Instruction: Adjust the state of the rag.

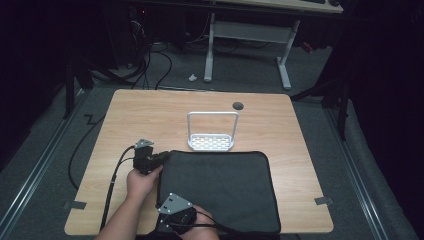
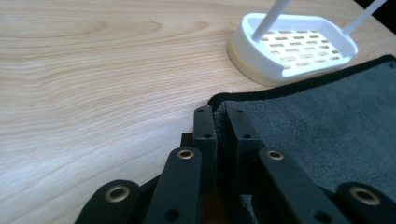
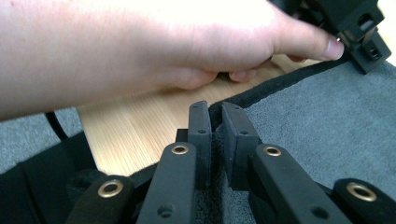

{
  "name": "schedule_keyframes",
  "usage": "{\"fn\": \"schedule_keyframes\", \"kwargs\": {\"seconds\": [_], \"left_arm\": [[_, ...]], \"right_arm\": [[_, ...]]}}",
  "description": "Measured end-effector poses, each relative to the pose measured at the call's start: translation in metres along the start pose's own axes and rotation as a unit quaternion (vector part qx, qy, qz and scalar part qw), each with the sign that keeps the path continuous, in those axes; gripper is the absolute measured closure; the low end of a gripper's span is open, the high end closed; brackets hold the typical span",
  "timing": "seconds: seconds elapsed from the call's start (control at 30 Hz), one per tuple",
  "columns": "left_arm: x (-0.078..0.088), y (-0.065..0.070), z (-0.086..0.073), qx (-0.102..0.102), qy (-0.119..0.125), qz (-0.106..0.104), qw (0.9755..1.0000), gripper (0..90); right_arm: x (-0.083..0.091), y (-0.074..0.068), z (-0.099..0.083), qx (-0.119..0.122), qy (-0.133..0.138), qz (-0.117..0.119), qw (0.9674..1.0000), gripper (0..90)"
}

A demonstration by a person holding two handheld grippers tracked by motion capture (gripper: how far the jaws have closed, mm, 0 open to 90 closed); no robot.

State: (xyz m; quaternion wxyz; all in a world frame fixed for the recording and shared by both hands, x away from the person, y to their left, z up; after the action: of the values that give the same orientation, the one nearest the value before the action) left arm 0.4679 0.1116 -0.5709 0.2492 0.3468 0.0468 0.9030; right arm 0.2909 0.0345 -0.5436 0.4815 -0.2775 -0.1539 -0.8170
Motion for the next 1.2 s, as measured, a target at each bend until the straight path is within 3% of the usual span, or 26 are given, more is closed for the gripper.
{"fn": "schedule_keyframes", "kwargs": {"seconds": [0.2,0.43,0.57,0.63,0.83,0.87,1.07,1.2], "left_arm": [[0.032,-0.031,0.003,0.018,0.018,0.022,0.9994,83.7],[0.076,-0.071,0.008,0.018,0.015,0.057,0.9981,83.8],[0.087,-0.073,0.016,0.013,0.02,0.059,0.998,83.8],[0.085,-0.064,0.021,0.011,0.024,0.052,0.9983,83.8],[0.057,-0.013,0.034,-0.006,0.024,0.034,0.9991,83.8],[0.049,0.002,0.036,-0.015,0.022,0.034,0.9991,83.8],[0.014,0.056,0.041,-0.033,0.008,0.038,0.9987,83.7],[-0.006,0.082,0.039,-0.043,-0.009,0.043,0.9981,83.6]], "right_arm": [[-0.012,-0.014,0.021,0.015,0.023,0.014,0.9995,83.5],[-0.032,-0.04,0.059,0.035,0.052,0.042,0.9971,83.4],[-0.029,-0.045,0.07,0.041,0.063,0.044,0.9962,83.4],[-0.022,-0.041,0.068,0.041,0.064,0.038,0.9964,83.4],[0.018,-0.014,0.045,0.029,0.063,-0.003,0.9976,83.4],[0.026,-0.008,0.04,0.026,0.064,-0.01,0.9976,83.4],[0.07,0.021,0.0,0.008,0.054,-0.054,0.9971,83.3],[0.088,0.037,-0.024,-0.007,0.046,-0.071,0.9964,83.3]]}}
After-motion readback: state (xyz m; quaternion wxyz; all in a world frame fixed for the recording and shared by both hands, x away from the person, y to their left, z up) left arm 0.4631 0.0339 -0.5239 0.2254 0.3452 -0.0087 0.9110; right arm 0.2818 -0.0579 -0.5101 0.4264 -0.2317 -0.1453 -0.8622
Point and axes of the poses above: each handheld gripper's, and its own axes: x roughly backward along the jaws, z roughly out of its top, y roughly to its right, the point moved 7 cm from there along -x, roughly forward along the jaws, and after that the axes turned 8 degrees about z, right-handed, at the moved point
